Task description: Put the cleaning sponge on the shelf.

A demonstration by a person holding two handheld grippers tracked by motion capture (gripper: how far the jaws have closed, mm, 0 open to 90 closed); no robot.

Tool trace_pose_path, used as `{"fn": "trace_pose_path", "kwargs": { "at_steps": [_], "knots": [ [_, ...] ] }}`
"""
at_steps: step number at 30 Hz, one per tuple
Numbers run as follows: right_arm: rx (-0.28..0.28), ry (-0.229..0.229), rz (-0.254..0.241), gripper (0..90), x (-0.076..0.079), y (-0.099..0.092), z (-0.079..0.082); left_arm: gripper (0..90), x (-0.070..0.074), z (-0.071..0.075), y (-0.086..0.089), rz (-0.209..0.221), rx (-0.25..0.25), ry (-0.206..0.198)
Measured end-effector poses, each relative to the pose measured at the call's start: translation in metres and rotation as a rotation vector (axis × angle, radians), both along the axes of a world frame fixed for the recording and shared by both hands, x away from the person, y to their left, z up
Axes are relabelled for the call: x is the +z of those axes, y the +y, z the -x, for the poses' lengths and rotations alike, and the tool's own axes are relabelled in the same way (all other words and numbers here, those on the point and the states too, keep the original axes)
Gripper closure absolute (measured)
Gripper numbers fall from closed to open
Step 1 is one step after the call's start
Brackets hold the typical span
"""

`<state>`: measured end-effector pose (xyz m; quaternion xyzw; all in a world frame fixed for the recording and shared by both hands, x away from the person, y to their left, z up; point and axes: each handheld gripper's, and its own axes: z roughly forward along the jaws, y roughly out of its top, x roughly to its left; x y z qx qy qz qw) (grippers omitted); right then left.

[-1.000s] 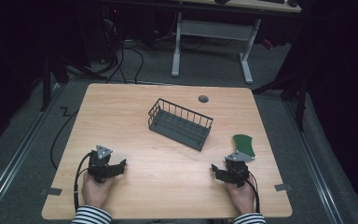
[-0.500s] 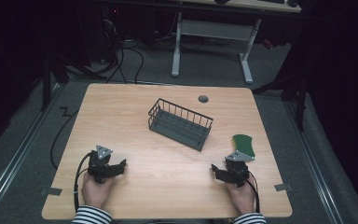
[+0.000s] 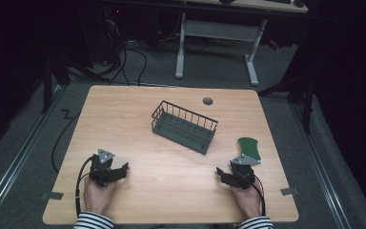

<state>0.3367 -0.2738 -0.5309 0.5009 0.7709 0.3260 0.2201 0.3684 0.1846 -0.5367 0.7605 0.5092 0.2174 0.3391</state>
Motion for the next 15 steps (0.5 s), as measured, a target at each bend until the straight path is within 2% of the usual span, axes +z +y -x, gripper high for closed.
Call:
{"fn": "trace_pose_path", "kwargs": {
  "at_steps": [7,11,15],
  "knots": [
    [-0.009,0.006,-0.006,39.0,0.002,-0.001,0.001,23.7,0.001,0.0,0.0,0.003,-0.014,0.006],
    [-0.009,0.004,-0.025,40.1,0.004,-0.001,0.003,24.0,0.002,-0.001,0.0,0.047,-0.022,0.022],
    [-0.01,-0.012,-0.053,42.3,0.011,-0.004,0.005,25.0,0.006,-0.002,-0.002,0.056,-0.035,0.033]
  ]
}}
